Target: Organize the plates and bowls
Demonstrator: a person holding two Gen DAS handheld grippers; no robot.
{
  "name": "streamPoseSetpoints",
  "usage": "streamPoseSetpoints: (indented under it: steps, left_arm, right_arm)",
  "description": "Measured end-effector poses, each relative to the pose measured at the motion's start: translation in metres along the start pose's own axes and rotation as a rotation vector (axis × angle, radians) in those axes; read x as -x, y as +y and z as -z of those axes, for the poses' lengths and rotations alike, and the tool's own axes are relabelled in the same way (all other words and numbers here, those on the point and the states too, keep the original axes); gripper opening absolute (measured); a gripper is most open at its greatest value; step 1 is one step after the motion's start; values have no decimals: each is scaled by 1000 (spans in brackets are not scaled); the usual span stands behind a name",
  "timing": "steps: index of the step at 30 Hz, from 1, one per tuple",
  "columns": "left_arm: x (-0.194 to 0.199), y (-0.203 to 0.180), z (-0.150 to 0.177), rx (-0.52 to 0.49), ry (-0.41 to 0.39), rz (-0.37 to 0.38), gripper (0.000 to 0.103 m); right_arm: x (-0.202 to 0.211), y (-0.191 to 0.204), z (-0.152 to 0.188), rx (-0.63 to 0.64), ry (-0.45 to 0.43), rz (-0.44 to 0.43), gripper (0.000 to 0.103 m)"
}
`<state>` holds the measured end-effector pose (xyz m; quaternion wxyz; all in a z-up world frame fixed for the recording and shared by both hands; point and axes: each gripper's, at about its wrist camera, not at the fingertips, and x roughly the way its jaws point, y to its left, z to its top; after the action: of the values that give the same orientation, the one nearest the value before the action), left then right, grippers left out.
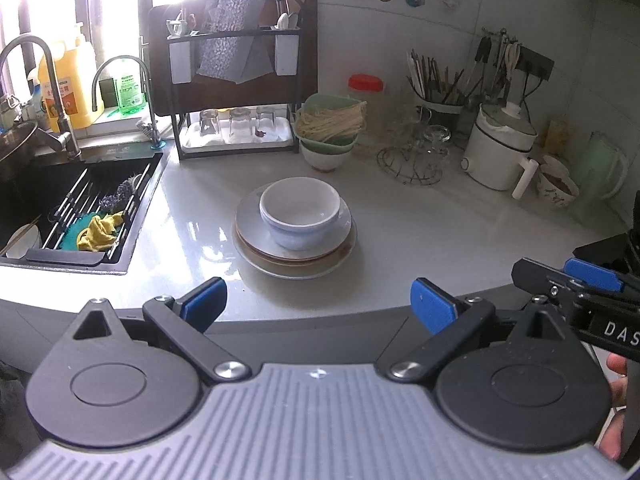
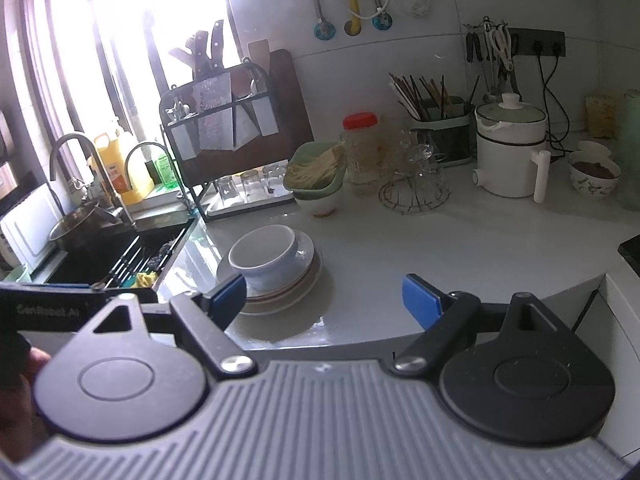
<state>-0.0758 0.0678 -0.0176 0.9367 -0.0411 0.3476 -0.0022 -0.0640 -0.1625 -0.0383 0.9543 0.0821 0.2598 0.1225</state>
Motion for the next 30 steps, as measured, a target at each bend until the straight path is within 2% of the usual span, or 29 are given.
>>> streamPoseSetpoints:
  steps: [30]
  left_arm:
    - [-11, 7, -9, 11, 16, -28, 100]
  right_arm:
    - [-5, 2, -2, -9, 15, 10, 86]
